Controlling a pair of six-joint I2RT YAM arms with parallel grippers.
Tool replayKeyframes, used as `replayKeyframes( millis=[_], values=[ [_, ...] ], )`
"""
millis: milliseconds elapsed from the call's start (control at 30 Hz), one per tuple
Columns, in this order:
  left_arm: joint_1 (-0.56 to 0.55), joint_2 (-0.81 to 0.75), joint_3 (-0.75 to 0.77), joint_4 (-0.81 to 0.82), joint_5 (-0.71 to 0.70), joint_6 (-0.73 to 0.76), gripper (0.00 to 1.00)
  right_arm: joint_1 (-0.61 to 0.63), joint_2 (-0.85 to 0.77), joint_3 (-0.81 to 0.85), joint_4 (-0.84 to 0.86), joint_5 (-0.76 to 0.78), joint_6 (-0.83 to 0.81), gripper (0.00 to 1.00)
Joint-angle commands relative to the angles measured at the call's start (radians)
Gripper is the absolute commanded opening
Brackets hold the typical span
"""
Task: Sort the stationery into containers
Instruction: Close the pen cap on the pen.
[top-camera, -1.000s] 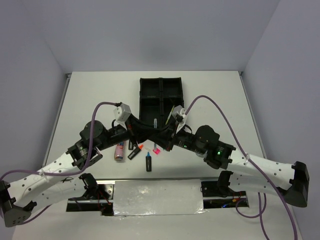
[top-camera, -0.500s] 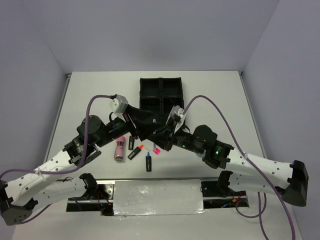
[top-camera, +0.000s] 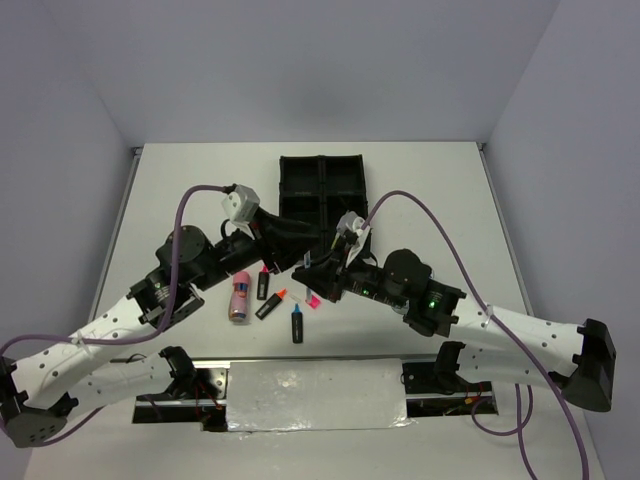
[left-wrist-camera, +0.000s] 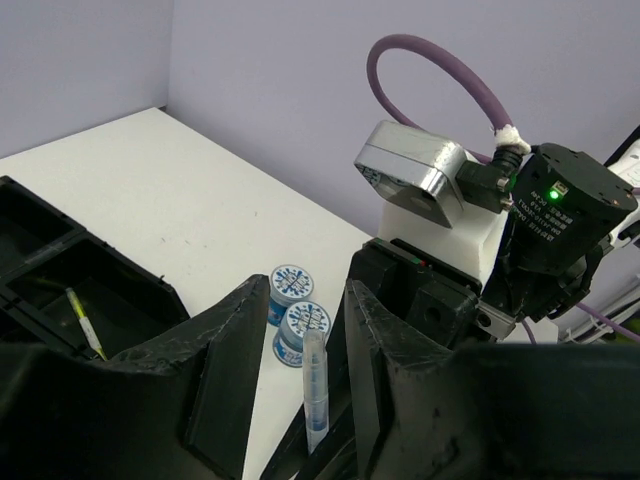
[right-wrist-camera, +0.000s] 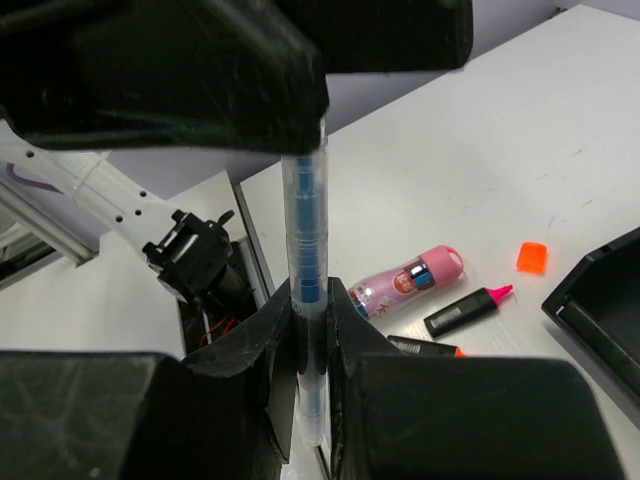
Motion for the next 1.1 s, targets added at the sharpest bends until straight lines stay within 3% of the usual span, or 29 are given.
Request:
replayKeyframes(
  millis=[0, 33, 67, 167, 367, 900, 1067],
  values=[
    [-0.001, 0.005, -0.002, 0.039, 0.045, 0.000, 0.48, -0.003, -0.002, 0.058, 0.007, -0.001, -0.022, 0.00],
    [-0.001, 0.009, -0.006, 0.042, 0.054, -0.010, 0.44, -0.003, 0.003, 0.071, 0.002, 0.000, -0.026, 0.00],
    [-0.001, 0.009, -0.019, 0.047, 0.062, -0.014, 0.31, -0.005, 0.004, 0.080, -0.002, 0.008, -0.029, 0.00],
    [-0.003, 0.008, -0.046, 0.053, 0.080, -0.034, 0.13, -0.011, 0.020, 0.128, -0.028, 0.026, -0.046, 0.00],
    [-0.001, -0.003, -0.106, 0.055, 0.097, -0.068, 0.00, -0.035, 0.049, 0.237, -0.058, 0.037, -0.086, 0.00],
    [-0.050, 0.031, -0.447, 0.273, 0.192, -0.234, 0.00, -0.115, 0.158, 0.625, -0.110, -0.004, -0.160, 0.00],
    [-0.065, 0.011, -0.427, 0.201, 0.098, -0.205, 0.00, -0.117, 0.178, 0.601, -0.111, -0.011, -0.152, 0.00]
  ],
)
